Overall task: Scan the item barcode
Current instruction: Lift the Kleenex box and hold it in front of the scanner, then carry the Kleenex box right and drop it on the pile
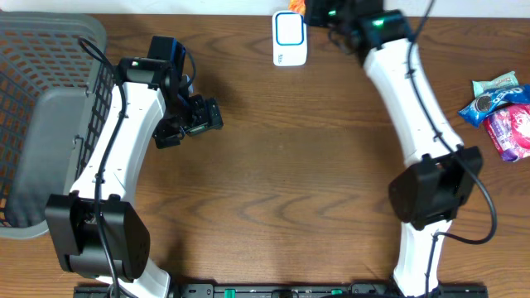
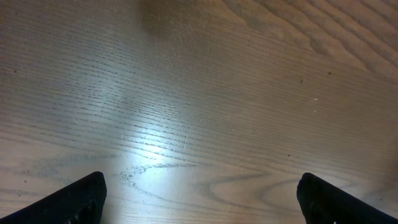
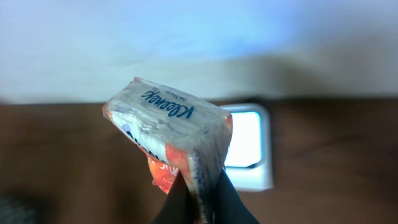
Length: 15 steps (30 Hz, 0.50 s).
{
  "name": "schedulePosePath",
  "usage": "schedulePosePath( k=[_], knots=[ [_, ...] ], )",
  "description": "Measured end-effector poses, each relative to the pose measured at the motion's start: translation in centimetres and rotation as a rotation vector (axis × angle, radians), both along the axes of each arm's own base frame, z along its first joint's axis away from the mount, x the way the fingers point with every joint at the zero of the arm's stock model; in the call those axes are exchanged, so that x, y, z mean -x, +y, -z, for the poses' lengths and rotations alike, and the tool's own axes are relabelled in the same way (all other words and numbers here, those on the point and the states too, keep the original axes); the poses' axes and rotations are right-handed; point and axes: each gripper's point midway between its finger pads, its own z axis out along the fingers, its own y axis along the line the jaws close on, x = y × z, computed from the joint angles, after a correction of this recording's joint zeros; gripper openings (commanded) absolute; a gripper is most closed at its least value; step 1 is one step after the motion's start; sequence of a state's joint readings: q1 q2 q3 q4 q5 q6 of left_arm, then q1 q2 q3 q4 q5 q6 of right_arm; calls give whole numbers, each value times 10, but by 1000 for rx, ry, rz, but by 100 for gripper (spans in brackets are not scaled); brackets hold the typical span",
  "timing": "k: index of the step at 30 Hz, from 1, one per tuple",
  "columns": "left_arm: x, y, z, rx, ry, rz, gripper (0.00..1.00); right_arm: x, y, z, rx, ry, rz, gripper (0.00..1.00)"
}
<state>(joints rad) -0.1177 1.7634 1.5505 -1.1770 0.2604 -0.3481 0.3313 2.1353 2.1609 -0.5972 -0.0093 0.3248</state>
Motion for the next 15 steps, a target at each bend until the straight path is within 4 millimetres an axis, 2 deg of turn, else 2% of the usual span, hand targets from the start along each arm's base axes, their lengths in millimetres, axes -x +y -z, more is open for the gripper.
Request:
schedulePosePath(
  k=[2,5,8,12,15],
  knots=[
    [0,0,0,0,0,0,98,-1,5,3,136,-46,45,1],
    [0,0,0,0,0,0,98,-4,13,23,303,-70,80,1],
    [0,0,0,0,0,0,98,-8,11,63,427,-25,103,1],
    [0,0,0,0,0,0,98,-13,-3,122,538,70,118,1],
    [0,0,0,0,0,0,98,-15,-8,142,553,102,108,1]
  ],
)
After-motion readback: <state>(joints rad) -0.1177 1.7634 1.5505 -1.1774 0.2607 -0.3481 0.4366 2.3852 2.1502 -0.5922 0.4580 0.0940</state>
